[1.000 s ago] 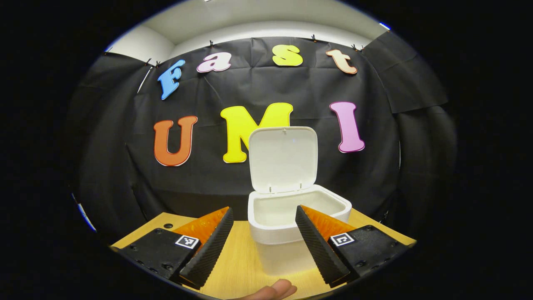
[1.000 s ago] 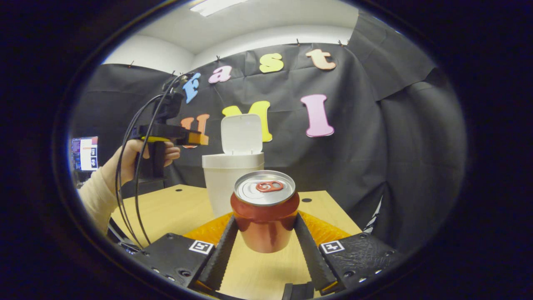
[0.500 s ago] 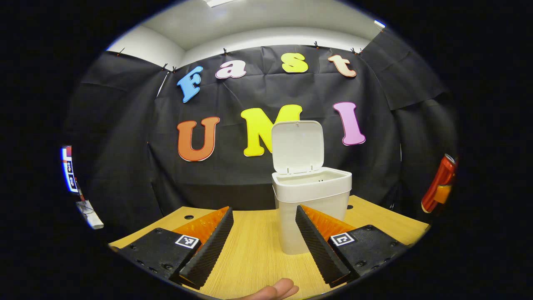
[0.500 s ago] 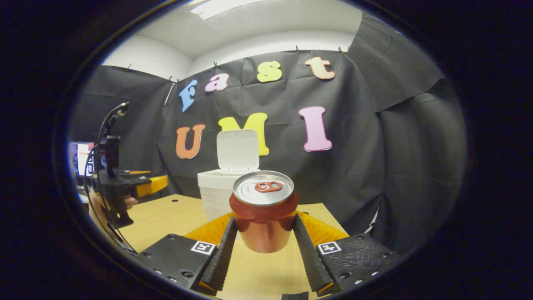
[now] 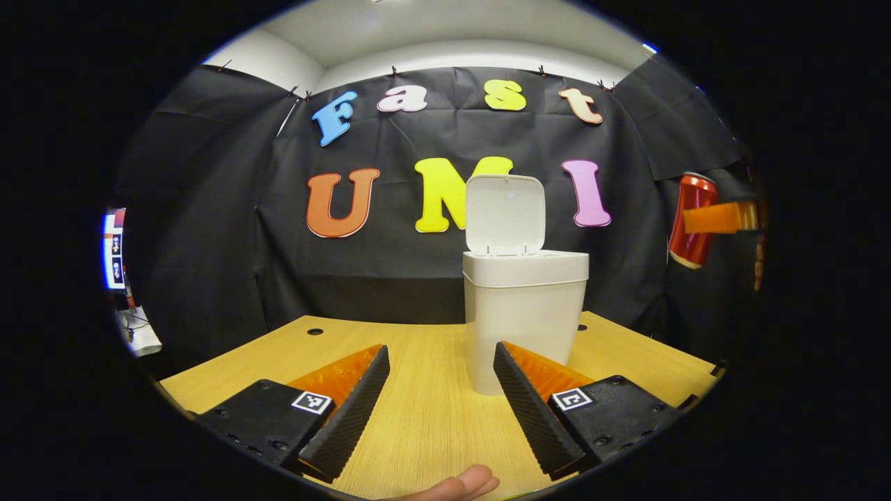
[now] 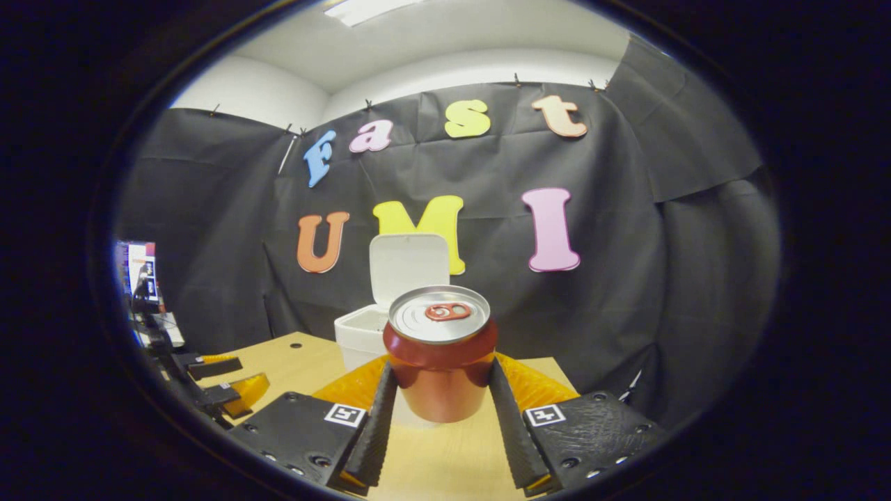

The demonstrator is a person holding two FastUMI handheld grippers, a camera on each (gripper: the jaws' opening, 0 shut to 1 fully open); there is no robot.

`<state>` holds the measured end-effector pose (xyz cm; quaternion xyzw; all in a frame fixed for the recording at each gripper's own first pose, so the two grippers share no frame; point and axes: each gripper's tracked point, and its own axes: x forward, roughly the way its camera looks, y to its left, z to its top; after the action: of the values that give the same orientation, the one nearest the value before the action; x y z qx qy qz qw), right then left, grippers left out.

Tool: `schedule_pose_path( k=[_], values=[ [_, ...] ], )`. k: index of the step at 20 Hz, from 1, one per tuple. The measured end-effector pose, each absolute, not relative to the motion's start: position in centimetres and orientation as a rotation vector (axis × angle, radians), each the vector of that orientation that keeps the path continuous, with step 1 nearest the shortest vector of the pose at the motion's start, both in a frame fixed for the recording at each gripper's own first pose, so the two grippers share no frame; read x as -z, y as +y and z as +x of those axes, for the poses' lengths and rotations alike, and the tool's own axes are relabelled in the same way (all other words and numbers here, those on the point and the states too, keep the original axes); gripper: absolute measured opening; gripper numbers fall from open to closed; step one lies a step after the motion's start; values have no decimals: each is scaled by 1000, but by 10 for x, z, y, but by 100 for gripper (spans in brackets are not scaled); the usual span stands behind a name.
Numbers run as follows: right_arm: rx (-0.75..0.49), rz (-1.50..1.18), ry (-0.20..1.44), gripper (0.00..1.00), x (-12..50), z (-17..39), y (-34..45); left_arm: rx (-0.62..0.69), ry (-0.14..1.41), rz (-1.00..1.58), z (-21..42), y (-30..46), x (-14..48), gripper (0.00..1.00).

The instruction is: Press the lid of the desktop garbage bin to open it, pick up the crumpled paper on the desktop and throw it into the bin, then pick up the pop can on the desktop and drop it into the bin, and finally close the garbage bin lid.

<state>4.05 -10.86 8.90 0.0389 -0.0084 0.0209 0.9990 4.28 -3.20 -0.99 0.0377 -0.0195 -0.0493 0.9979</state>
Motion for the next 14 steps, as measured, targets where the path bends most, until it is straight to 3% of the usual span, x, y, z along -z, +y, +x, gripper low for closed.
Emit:
schedule_pose_path(
  k=[7,14],
  values=[
    [9,19,-2,68,-132,102,-83,120,7,8,41,-12,32,99],
    [-21,3,49,68,-141,171,-36,138,21,-27,43,4,46,99]
  ],
)
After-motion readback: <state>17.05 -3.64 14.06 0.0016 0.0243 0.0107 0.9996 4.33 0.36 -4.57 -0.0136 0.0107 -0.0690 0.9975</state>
